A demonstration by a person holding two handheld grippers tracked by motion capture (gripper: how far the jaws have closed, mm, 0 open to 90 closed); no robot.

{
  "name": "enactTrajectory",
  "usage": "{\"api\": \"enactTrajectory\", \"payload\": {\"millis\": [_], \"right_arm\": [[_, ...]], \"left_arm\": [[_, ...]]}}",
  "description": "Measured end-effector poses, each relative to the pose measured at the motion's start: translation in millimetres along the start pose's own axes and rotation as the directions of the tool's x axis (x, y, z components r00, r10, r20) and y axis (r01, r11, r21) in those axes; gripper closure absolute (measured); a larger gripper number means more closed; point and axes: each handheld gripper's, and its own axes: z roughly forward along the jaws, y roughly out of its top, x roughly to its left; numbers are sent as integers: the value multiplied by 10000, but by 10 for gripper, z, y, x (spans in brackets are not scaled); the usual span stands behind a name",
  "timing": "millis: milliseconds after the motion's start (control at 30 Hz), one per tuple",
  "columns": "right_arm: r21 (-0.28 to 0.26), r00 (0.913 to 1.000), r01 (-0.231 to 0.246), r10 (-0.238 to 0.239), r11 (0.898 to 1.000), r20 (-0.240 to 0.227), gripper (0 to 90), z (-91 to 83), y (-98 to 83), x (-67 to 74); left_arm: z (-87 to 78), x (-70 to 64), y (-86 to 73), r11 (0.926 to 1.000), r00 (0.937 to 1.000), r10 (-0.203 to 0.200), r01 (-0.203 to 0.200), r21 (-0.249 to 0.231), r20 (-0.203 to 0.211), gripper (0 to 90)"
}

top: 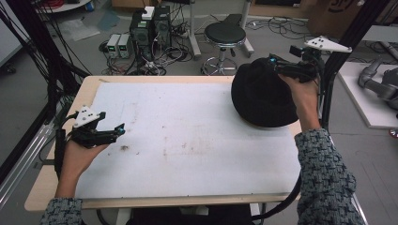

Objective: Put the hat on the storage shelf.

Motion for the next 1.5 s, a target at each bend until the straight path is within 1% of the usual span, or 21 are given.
{"api": "enactTrajectory", "payload": {"millis": [67,100,267,300,333,467,533,567,667,733,767,800,833,867,933,967,1033,1133,1167,1300,1500], "right_arm": [[109,9999,-38,39,9999,-107,124,-20,-22,13],[-263,9996,-36,30,9996,-265,124,-71,-59,40],[-252,9990,85,-96,9996,-426,123,-133,-97,93],[-353,9982,42,-62,9994,-589,121,-169,-124,132],[-353,9982,42,-62,9994,-589,121,-169,-124,132],[-375,9953,270,-304,9989,-915,117,-228,-194,228],[-523,9921,280,-342,9982,-1203,117,-283,-265,319],[-523,9921,280,-342,9982,-1203,117,-283,-265,319],[-555,9854,285,-374,9981,-1662,117,-322,-391,426],[-546,9849,251,-340,9982,-1699,117,-333,-410,446],[-682,9811,106,-235,9976,-1922,117,-365,-471,506],[-682,9811,106,-235,9976,-1922,117,-365,-471,506],[-806,9763,-45,-130,9967,-2161,117,-395,-517,559],[-806,9763,-45,-130,9967,-2161,117,-395,-517,559],[-985,9716,-118,-119,9951,-2364,117,-437,-585,651],[-1043,9652,-161,-118,9944,-2612,117,-465,-657,737],[-1032,9638,-161,-121,9945,-2664,117,-471,-688,769],[-974,9582,-69,-213,9952,-2854,117,-480,-815,874],[-864,9555,-84,-175,9962,-2945,117,-481,-888,923],[-870,9526,-165,-108,9961,-3041,117,-484,-933,961],[-848,9522,13,-272,9964,-3043,117,-474,-935,1000]], "left_arm": [[3,0,-2,10000,10000,-5,5,14,5,185],[7,0,-1,10000,10000,-10,10,21,-4,185],[22,-17,4,10000,10000,2,-2,20,33,185],[22,-18,6,10000,10000,28,-28,49,39,185],[25,-19,7,10000,10000,55,-55,43,34,185],[36,-24,7,10000,10000,43,-43,-11,59,185],[38,-26,5,10000,10000,35,-35,0,81,185],[40,-25,3,10000,9999,37,-37,3,103,185],[43,-33,-3,10000,9999,70,-70,10,123,184],[41,-34,-3,9999,9998,115,-115,35,134,184],[37,-38,-6,10000,9999,97,-97,-22,109,183],[37,-38,-6,10000,9999,97,-97,-22,109,184],[30,-37,-7,10000,9999,88,-87,-22,93,183],[25,-34,-8,10000,9999,78,-78,-40,91,183],[11,-27,-11,9999,10000,87,-86,-62,44,184],[5,-26,-12,9999,10000,71,-71,-94,14,183],[1,-27,-12,9999,10000,75,-75,-125,-8,184],[-6,-32,-12,9999,10000,73,-73,-155,-30,184],[-9,-39,-7,9998,9999,108,-108,-184,-15,184],[-12,-46,-1,9997,9999,153,-153,-200,-1,183],[-17,-42,4,9996,9999,133,-133,-236,-2,184]]}}
